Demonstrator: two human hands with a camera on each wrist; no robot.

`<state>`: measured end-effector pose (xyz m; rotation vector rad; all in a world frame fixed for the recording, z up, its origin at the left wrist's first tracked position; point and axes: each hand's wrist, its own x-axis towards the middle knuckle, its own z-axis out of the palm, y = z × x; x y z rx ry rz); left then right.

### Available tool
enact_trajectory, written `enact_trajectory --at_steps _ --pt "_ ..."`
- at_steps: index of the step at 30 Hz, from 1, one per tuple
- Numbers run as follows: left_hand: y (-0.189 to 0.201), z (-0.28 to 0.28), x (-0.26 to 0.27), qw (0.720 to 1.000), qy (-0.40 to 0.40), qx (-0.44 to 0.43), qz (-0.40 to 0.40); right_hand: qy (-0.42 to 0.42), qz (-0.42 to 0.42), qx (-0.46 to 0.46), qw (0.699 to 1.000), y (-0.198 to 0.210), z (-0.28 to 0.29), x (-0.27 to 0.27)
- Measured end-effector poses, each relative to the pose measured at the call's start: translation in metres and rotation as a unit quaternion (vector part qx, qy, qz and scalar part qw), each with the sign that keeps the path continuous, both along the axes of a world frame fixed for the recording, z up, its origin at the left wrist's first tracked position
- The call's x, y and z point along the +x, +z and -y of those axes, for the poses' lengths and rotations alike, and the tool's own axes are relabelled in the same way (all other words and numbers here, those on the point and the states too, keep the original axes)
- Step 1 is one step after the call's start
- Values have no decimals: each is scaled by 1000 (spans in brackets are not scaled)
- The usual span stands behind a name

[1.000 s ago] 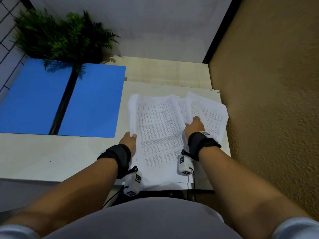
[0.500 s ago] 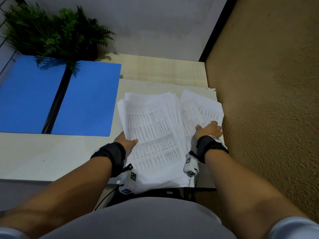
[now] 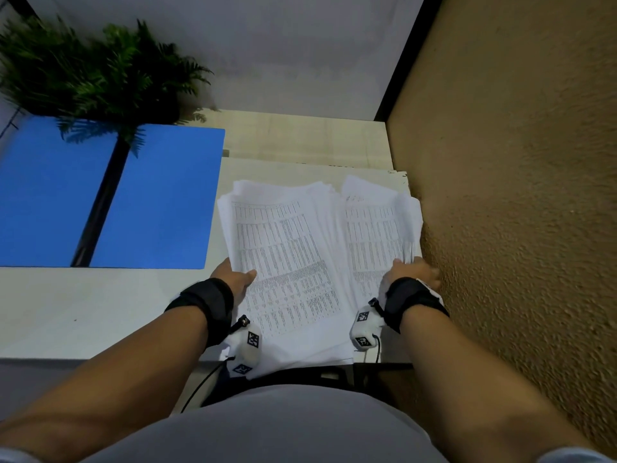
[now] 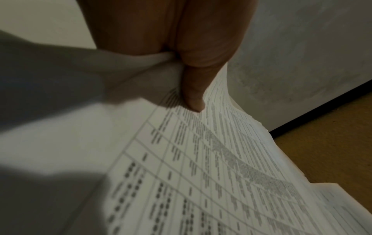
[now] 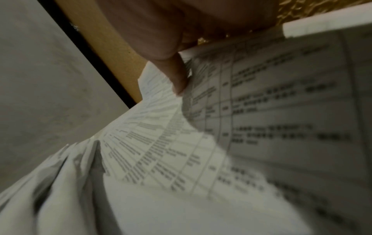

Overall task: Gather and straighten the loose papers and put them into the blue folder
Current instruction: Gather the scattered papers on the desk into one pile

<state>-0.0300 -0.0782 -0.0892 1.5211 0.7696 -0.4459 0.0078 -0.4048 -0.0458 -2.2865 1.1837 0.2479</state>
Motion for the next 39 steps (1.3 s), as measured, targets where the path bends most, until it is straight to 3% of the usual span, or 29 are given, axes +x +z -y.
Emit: enact_trajectory --at_steps 2,4,7,9,12,14,16,19,21,24,27,29,31,33,37,39 --pt "1 1 1 1000 6 0 1 11 79 80 994 -9 6 -1" --pt "3 3 0 1000 17 -7 7 -31 136 170 976 -8 7 -2" --pt "4 3 -1 1000 14 -11 9 -124 144 265 945 8 1 -1" --pt "1 2 -1 1000 14 -22 2 -122 123 301 938 21 0 -1" --pt "-3 2 0 999 16 -26 -20 -30 158 182 970 50 1 2" --pt "-15 -2 2 999 20 -17 -27 48 213 70 973 80 1 8" --pt "-32 -8 6 999 19 -9 -24 79 305 33 948 117 1 16" --pt "5 3 2 1000 -8 5 -21 102 437 129 884 171 -10 22" --pt "19 7 -1 1000 -24 14 -13 124 466 209 851 186 -21 20" --pt "28 10 -6 999 -44 14 25 127 410 272 861 169 -42 14" --pt "36 11 -3 996 -53 63 -15 157 291 226 917 120 -61 6" --pt "39 10 0 997 -35 28 -68 192 193 170 947 87 -73 -1" --pt "37 7 1 997 -28 -22 -74 221 125 153 955 64 -83 -5" --pt "30 3 -3 998 -33 -7 -53 221 98 167 956 50 -88 -6" --pt "32 6 -2 986 -109 120 -27 224 102 121 962 41 -78 -3" --pt "34 8 -2 982 -112 150 -30 182 113 124 969 45 -69 -2"
